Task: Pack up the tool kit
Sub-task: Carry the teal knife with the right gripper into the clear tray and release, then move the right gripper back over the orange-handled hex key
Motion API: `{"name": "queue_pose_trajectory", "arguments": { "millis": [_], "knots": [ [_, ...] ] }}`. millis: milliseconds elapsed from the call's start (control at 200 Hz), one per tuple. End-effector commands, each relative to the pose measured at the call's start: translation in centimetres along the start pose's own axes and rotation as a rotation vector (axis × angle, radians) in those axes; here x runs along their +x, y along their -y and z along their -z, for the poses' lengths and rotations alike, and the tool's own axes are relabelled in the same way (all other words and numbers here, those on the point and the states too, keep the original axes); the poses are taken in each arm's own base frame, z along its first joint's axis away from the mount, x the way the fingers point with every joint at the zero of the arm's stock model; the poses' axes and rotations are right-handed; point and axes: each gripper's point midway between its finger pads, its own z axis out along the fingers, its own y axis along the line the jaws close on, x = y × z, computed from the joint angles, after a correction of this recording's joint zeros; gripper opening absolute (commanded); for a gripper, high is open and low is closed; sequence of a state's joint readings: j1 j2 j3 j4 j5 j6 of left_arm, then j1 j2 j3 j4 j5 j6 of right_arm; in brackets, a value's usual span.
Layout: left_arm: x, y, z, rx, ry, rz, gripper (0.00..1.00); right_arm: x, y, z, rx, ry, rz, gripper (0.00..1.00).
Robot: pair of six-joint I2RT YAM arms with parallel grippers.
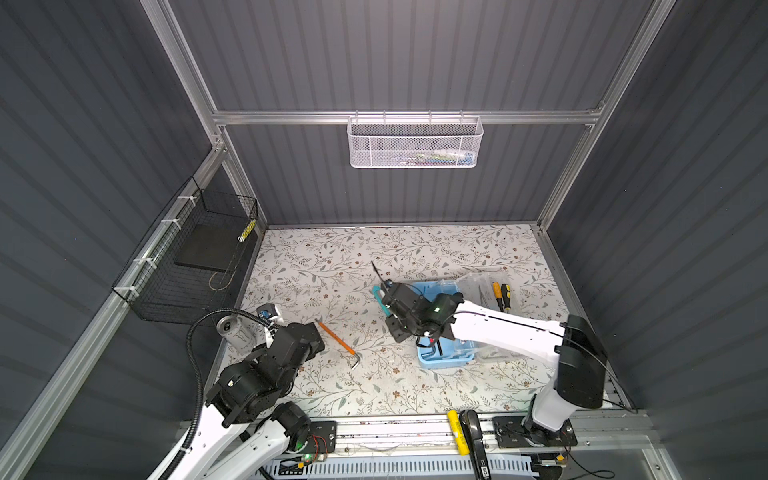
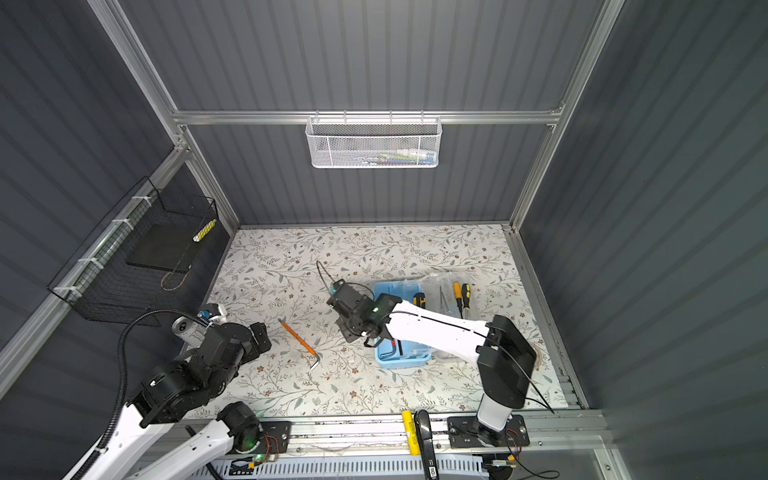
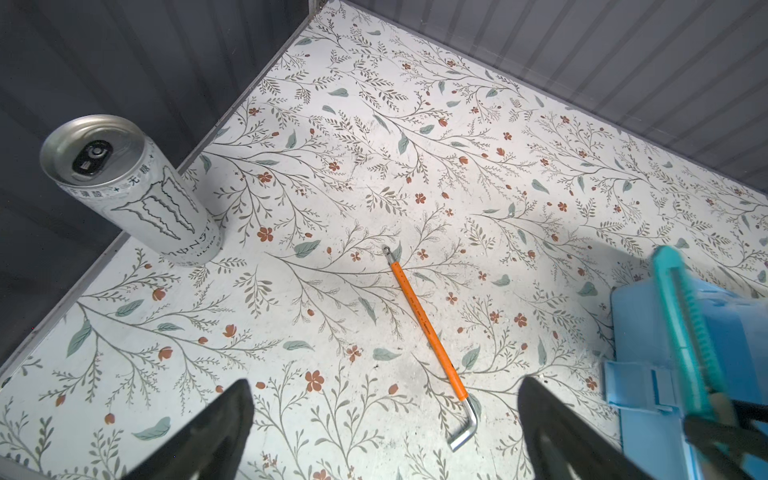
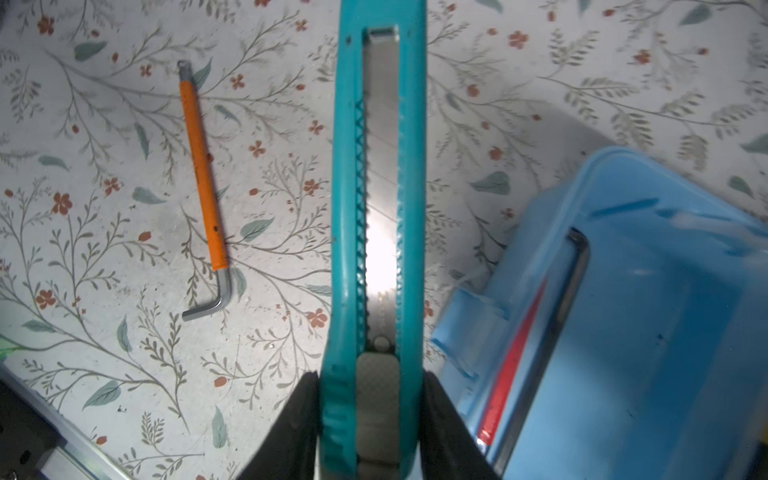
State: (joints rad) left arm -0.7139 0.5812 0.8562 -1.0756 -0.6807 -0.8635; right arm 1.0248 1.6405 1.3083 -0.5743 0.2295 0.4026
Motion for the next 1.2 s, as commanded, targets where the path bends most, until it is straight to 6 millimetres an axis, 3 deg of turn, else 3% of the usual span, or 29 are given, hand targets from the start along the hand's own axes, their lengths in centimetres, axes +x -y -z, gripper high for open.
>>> {"name": "queue_pose_trajectory", "arguments": {
  "millis": [0,305,540,861,1196],
  "knots": [
    [0.2,0.0,-0.3,-0.008,-0.002,-0.028,0.99,0.5,3.8,1.9,0.098,0.030,-0.122,0.10],
    [0.6,0.5,-1.0,-0.015,-0.016,-0.062,0.99,6.4,11.8,5.1,0.256,-0.024,-0.311,0.12],
    [0.9,1.0,-1.5,-0.020,-0.039,-0.089,1.00,9.6,15.2,5.6,0.320,-0.088,-0.381,0.15],
    [1.2,1.1,-1.6,-0.016,-0.046,-0.089,0.99,9.8,16.8,4.6,0.389,-0.141,-0.369,0.23],
    [1.1,1.1,-1.6,-0.017,-0.047,-0.091,1.00,8.6,17.4,5.4,0.431,-0.144,-0.341,0.46]
  ]
}}
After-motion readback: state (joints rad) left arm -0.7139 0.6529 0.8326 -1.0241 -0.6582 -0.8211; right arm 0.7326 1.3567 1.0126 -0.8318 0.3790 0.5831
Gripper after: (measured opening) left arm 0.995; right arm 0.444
